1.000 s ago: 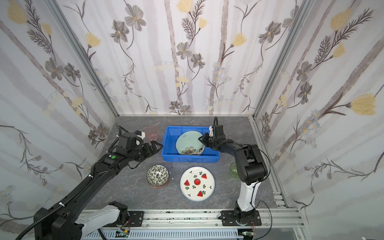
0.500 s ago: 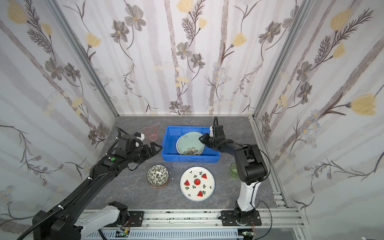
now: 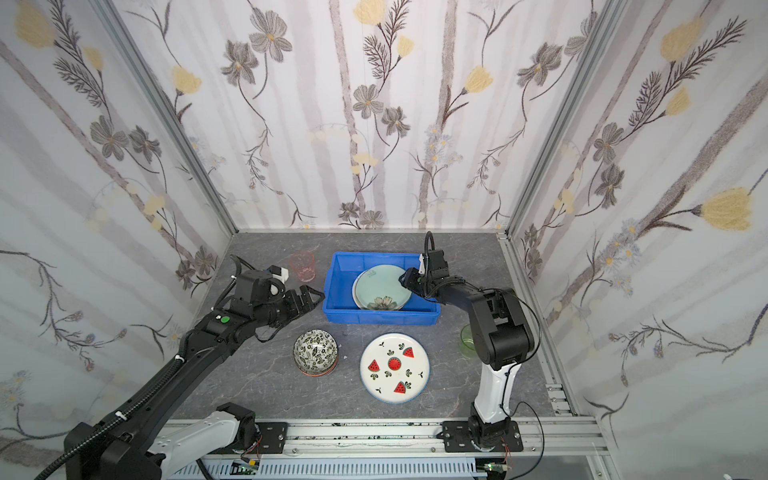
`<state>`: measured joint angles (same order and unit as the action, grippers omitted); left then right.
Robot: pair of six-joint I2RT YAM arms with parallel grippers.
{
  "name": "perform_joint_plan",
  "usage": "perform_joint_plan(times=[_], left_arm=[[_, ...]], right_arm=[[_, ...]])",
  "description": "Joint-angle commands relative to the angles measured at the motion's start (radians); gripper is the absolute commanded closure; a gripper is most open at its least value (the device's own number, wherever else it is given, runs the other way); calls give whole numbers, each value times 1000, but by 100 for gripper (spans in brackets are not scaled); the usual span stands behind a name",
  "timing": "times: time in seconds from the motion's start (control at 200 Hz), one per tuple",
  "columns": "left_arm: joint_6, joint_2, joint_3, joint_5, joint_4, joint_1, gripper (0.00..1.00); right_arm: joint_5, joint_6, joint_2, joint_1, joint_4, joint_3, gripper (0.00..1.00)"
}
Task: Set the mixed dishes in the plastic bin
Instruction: 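Open the right gripper and lift it out of the bin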
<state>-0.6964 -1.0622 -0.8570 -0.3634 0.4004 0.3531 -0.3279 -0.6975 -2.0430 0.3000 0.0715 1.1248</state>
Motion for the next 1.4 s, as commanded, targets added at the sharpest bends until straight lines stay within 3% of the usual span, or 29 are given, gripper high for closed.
perform_joint_plan(times=[0.0, 0.57, 1.024, 1.299, 1.394], left_arm=[[-5, 0, 3, 3, -12, -1, 0], [-6, -4, 15, 12, -12, -1, 0], [-41, 28, -13, 24, -3, 9, 0], [-87, -9, -80, 99, 0, 151, 0], [-108, -56, -111, 131, -2, 240, 0]], right_arm=[[38, 23, 1, 4, 10, 12, 49], [132, 56, 6, 22, -31, 35, 45], [213, 122, 235, 34, -111, 2, 42], [206, 162, 438, 39, -170, -102, 37], [194, 181, 523, 53, -202, -141, 20]])
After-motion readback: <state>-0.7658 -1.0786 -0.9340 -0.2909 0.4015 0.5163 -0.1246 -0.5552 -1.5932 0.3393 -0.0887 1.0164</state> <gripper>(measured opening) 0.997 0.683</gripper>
